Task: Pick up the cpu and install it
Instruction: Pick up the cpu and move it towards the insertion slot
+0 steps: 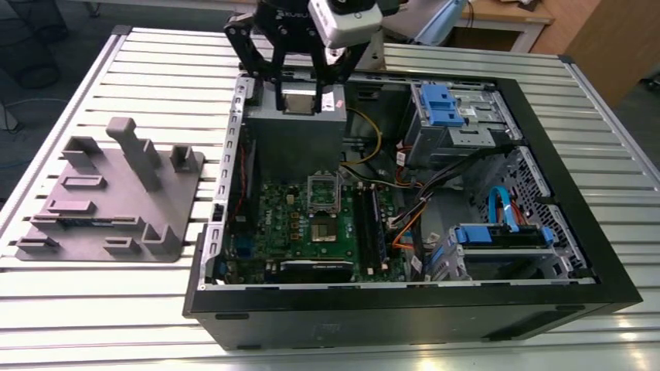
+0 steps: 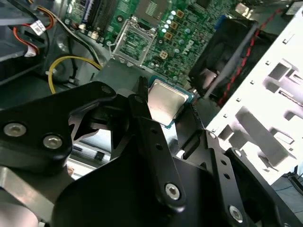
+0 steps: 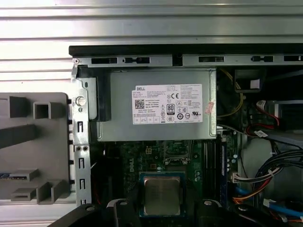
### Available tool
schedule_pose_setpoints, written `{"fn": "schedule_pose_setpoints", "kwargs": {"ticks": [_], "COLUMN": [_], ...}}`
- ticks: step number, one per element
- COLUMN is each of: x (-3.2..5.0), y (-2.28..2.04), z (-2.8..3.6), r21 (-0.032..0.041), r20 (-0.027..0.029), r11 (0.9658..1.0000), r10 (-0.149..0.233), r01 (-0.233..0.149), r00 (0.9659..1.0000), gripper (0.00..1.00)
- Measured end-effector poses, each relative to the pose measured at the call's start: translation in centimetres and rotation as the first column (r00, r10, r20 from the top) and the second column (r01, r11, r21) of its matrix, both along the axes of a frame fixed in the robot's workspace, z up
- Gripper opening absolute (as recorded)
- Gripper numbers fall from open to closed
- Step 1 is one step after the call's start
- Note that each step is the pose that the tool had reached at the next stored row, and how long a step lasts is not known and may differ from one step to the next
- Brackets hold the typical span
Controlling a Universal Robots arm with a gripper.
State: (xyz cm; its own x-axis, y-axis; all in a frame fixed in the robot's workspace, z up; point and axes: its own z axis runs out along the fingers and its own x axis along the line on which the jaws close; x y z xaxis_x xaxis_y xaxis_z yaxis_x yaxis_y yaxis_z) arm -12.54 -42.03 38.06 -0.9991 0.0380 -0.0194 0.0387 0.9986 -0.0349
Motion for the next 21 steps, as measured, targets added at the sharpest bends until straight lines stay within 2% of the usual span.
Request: {"fn": "schedule_pose_setpoints", "kwargs": {"ticks": [14, 21], "x": [3.54, 5.7], "y": [0.0, 0.0], "z": [-0.07, -0.11], "r21": [0.0001, 0.0], "r20": [0.0, -0.0002], "r11": [1.0, 1.0], "r10": [0.0, 0.0], "r01": [0.0, 0.0], "r00": [1.0, 1.0], "gripper": [0.47, 0.47]}}
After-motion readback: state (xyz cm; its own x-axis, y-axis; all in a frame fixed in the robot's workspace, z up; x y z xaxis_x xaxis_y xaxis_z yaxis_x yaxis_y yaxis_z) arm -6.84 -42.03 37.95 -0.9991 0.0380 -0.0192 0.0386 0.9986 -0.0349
